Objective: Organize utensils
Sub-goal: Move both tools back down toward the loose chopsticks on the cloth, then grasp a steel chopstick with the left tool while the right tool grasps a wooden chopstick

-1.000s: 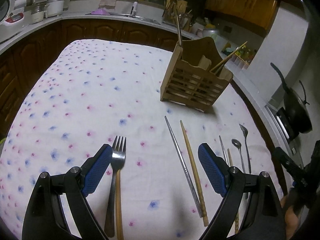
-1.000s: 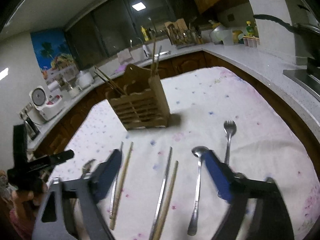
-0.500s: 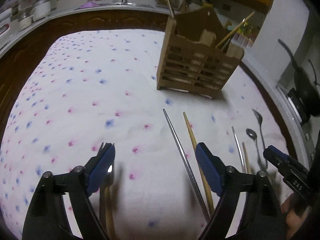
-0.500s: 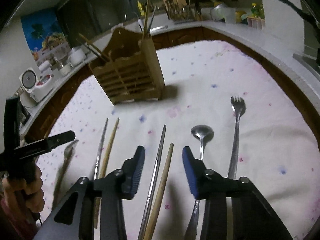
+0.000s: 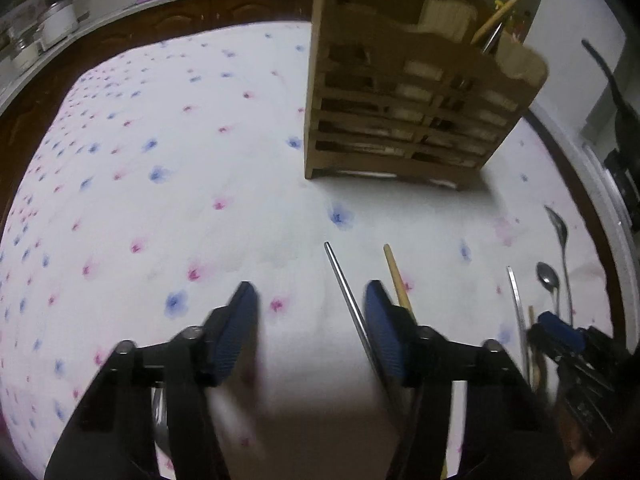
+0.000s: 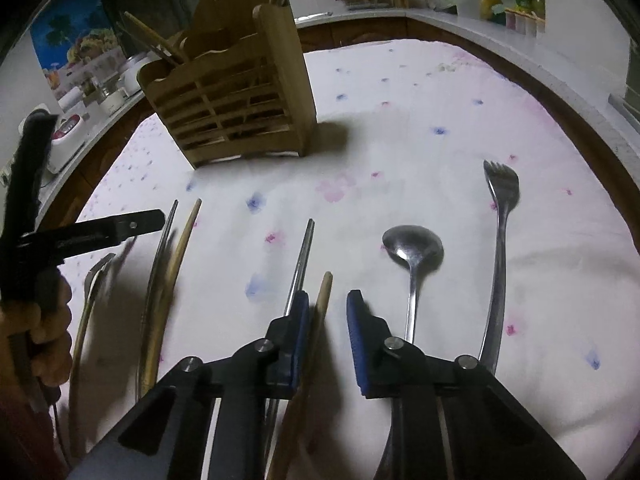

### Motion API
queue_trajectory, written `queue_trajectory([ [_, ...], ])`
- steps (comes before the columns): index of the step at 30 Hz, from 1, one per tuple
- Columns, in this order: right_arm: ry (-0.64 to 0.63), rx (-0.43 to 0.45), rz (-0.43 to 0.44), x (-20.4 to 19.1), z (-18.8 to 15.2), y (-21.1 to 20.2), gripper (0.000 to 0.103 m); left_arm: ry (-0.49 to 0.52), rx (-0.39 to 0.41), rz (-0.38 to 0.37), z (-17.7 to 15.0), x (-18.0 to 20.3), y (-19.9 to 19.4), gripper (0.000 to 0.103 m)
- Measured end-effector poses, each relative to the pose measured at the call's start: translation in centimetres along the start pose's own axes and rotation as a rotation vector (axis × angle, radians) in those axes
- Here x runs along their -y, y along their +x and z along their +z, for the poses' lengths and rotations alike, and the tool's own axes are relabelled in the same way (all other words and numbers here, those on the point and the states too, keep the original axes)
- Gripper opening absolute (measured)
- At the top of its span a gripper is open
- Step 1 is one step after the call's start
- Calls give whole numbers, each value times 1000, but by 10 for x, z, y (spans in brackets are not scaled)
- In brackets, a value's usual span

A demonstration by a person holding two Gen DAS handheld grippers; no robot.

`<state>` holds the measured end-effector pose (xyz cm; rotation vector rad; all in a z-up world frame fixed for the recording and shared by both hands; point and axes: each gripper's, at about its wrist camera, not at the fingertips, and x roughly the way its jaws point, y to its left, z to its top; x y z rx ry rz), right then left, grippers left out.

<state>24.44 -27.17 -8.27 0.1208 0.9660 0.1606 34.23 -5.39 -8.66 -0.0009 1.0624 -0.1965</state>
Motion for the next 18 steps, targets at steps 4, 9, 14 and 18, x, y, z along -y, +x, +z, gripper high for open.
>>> queue_trajectory([
  [4, -28, -8, -13, -3, 4, 3, 18, 64, 15, 37, 2, 9, 6, 39],
  [9, -63, -14, -31, -6, 6, 4, 14, 145, 23, 20, -7, 22, 3, 10],
  [14, -88, -34, -28, -5, 4, 2, 10, 179, 5, -47, -24, 20, -8, 10],
  [18, -93, -43, -32, -7, 7, 4, 11, 154, -8, -60, -31, 11, -14, 11],
])
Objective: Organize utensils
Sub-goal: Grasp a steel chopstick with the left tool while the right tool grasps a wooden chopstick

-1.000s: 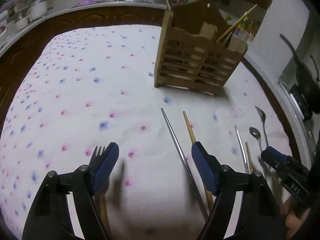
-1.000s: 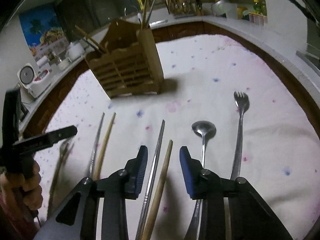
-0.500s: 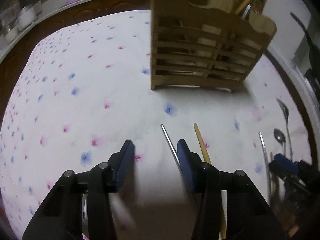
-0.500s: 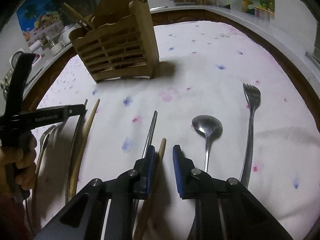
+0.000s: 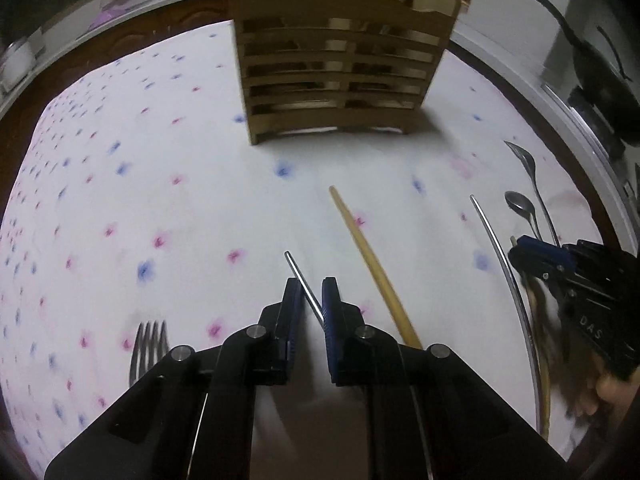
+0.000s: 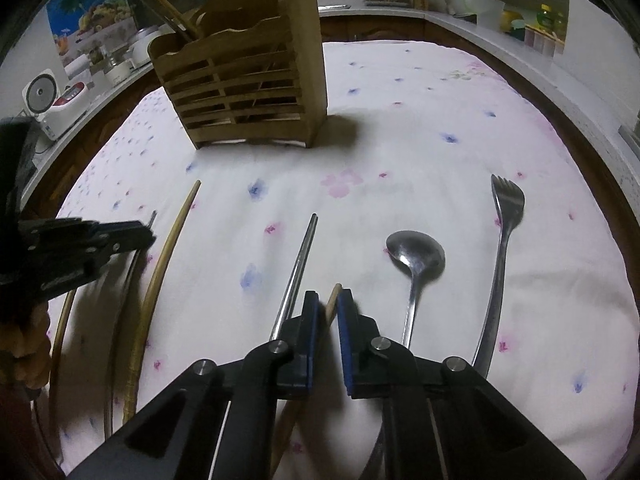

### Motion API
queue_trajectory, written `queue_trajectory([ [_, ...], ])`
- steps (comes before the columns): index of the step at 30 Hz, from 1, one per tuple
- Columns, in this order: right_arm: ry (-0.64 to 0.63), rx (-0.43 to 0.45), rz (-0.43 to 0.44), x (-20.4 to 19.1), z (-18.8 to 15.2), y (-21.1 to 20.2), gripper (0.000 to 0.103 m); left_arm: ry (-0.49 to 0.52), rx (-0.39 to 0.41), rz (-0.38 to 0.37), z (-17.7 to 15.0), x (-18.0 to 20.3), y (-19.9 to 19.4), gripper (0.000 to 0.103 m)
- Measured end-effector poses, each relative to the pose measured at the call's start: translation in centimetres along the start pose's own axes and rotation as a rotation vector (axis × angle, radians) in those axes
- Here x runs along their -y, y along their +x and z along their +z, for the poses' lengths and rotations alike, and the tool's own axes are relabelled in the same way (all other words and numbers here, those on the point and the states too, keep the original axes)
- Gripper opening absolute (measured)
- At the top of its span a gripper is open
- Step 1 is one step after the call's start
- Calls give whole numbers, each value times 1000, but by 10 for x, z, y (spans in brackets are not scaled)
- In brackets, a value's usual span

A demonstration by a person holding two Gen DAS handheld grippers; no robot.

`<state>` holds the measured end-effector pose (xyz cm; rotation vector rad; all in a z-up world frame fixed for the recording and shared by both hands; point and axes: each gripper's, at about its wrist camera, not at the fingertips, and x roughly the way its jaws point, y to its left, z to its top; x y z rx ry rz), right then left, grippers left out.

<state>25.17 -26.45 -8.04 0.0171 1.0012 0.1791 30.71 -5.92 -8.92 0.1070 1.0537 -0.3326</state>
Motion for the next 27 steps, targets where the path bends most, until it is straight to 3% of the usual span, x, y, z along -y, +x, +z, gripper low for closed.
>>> queue_trajectory([
  [4, -7, -2, -2, -2, 0, 1, 12, -32, -3, -3, 0, -2, -1, 19],
  [8, -18, 0, -11, -4, -1, 1, 12, 2, 5, 30, 2, 11, 2, 20],
  [9, -23, 3, -13, -5, -1, 1, 12, 11, 8, 36, 4, 13, 3, 17],
  [10, -26, 7, -13, -5, -2, 1, 11, 23, 15, 44, 4, 15, 3, 8],
  [16, 34, 22, 70, 3, -3, -4, 6, 19, 29, 18, -2, 15, -6, 3],
  [27, 65, 153, 165, -1, 4, -66, 5, -7, 200, -48, -15, 18, -93, 3],
])
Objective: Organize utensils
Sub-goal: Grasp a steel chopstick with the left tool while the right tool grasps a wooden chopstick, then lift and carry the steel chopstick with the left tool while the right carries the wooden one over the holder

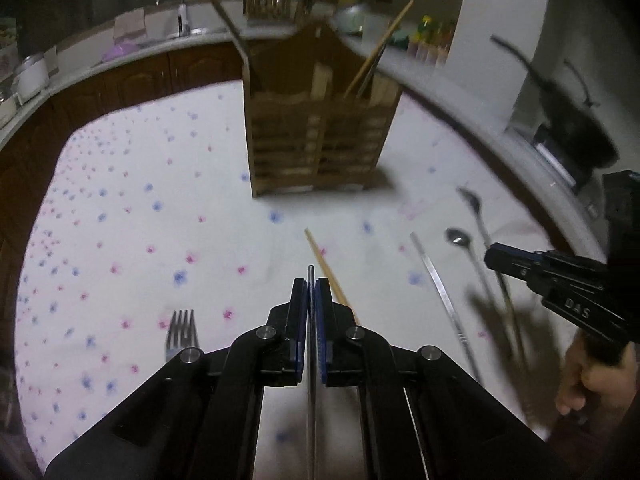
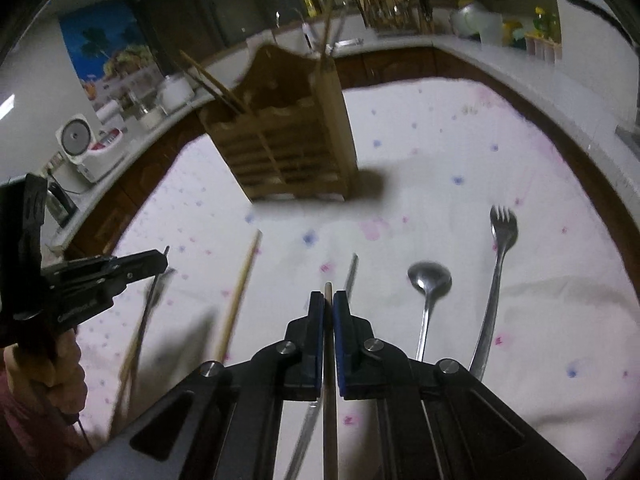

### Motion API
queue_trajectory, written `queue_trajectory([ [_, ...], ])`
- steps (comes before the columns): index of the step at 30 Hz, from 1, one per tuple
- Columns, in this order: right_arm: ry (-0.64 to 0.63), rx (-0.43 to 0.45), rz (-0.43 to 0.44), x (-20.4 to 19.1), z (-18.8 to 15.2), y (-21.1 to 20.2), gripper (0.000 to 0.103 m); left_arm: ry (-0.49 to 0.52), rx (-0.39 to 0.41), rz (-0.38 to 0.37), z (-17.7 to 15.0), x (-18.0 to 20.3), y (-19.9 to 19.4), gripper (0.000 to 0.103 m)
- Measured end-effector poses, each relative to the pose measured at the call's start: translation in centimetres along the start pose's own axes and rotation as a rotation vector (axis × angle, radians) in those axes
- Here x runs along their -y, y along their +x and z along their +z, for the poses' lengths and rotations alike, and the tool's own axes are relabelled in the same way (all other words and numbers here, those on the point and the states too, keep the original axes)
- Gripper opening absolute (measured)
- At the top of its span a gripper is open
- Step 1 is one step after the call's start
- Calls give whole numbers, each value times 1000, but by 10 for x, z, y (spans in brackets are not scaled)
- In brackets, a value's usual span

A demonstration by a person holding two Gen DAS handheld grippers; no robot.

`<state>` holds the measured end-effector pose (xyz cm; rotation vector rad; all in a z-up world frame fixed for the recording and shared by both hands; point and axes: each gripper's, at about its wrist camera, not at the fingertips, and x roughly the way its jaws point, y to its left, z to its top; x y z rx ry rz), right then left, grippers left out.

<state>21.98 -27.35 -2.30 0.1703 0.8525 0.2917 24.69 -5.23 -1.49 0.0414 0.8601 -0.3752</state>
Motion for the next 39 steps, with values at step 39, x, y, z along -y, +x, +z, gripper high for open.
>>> queue_trajectory([
  [39, -62, 410, 47, -41, 61, -123, 5, -91, 399, -38, 17, -23, -150, 3],
])
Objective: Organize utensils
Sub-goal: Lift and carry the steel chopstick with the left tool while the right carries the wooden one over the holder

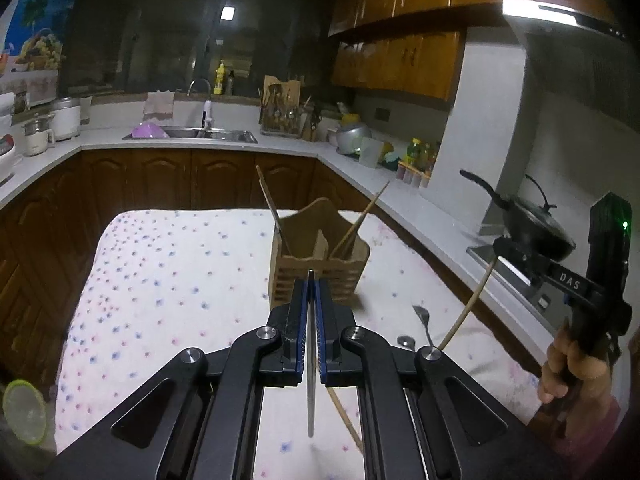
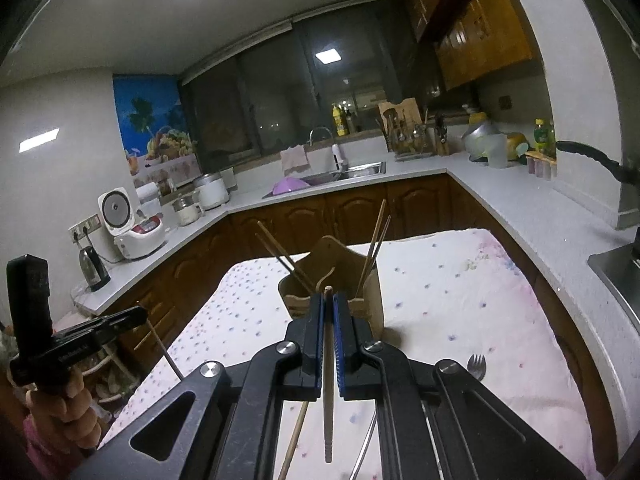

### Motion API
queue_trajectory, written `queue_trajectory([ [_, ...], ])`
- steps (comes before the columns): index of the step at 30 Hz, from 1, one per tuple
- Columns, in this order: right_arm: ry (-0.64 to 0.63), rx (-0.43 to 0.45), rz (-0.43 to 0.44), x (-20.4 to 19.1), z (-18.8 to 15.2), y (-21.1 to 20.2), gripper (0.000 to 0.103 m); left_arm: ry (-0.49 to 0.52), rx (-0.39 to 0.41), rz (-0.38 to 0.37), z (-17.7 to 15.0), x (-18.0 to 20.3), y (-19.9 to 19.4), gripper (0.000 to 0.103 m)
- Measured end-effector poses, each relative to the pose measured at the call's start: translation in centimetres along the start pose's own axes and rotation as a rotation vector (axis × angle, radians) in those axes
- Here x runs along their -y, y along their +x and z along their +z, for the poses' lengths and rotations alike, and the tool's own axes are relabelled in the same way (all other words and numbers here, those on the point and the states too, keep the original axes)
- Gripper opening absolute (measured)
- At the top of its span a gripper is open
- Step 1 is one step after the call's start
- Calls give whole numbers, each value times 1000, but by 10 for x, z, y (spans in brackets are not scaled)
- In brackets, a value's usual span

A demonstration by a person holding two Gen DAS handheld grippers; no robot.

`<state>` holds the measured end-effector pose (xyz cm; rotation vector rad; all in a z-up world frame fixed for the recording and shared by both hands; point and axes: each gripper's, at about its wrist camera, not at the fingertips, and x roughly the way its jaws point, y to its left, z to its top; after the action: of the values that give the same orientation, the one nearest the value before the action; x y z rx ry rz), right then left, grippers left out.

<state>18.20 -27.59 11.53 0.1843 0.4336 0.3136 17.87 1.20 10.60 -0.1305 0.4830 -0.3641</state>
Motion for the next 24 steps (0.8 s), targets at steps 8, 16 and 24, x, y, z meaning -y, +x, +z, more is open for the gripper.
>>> queue_trajectory([
  [8, 23, 39, -8, 7, 10, 9, 5, -41, 56, -7, 16, -2, 7, 3],
  [16, 29, 87, -7, 8, 29, 20, 5, -62, 95, -13, 37, -7, 17, 3],
  [24, 42, 166, -9, 12, 53, 28, 5, -72, 156, -1, 64, -11, 29, 3],
])
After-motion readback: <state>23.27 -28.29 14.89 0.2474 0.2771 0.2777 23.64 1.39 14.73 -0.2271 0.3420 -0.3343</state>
